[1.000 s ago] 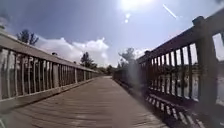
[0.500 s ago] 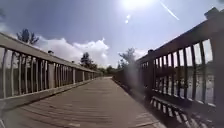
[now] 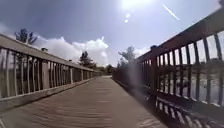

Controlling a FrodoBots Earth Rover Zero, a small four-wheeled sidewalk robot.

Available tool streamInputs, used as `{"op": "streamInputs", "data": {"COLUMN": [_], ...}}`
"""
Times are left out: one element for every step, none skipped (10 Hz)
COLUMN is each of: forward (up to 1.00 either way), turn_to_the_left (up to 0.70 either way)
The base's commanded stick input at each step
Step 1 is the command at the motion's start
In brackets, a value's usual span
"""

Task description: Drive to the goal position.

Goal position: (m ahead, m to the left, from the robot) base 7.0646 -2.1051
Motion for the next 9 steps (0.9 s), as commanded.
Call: {"op": "streamInputs", "data": {"forward": [0.45,0.45,0.45,0.45,0.45,0.45,0.45,0.45,0.45], "turn_to_the_left": [0.02,0.02,0.02,0.02,0.02,0.05,0.22,0.27,0.18]}}
